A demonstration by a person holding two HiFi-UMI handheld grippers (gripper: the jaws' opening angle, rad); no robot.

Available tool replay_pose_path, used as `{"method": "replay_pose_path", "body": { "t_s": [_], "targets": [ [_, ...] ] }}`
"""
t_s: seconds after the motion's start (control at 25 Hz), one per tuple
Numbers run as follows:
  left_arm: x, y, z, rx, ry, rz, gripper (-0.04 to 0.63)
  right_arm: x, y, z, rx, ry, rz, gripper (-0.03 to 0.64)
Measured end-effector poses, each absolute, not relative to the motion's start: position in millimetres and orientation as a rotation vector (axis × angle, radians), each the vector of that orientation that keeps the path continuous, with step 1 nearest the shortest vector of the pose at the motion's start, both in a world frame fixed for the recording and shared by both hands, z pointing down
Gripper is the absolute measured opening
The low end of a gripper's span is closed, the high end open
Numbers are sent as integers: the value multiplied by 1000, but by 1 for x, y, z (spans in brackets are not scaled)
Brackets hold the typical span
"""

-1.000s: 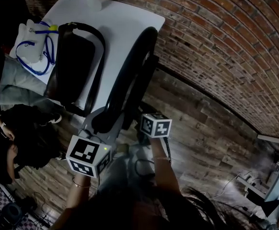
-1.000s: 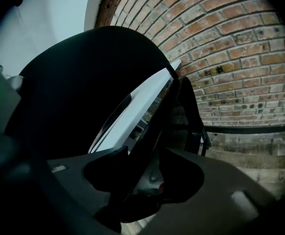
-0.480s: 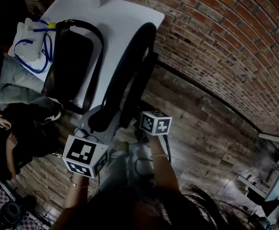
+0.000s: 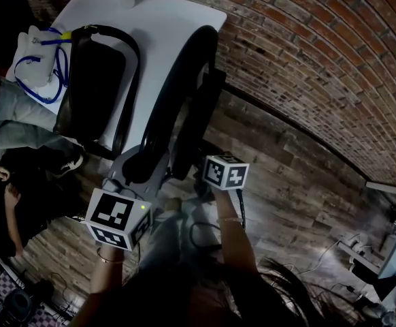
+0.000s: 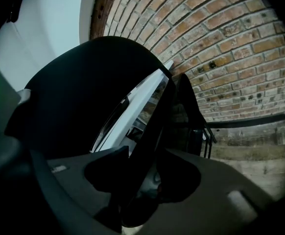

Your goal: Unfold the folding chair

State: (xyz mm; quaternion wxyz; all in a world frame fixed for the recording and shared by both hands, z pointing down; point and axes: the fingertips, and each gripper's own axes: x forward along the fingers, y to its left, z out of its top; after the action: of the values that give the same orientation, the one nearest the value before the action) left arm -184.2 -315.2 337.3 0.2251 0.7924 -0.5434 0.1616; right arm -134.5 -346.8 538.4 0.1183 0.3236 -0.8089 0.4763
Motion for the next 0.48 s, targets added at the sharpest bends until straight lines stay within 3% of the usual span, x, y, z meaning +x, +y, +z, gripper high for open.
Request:
{"method": "replay_pose_path", "body": {
  "t_s": [0.48],
  "targets": [
    [-166, -312, 338, 2180, -1456, 435, 98, -115, -345, 540, 973, -2370, 1382, 181]
  ]
}}
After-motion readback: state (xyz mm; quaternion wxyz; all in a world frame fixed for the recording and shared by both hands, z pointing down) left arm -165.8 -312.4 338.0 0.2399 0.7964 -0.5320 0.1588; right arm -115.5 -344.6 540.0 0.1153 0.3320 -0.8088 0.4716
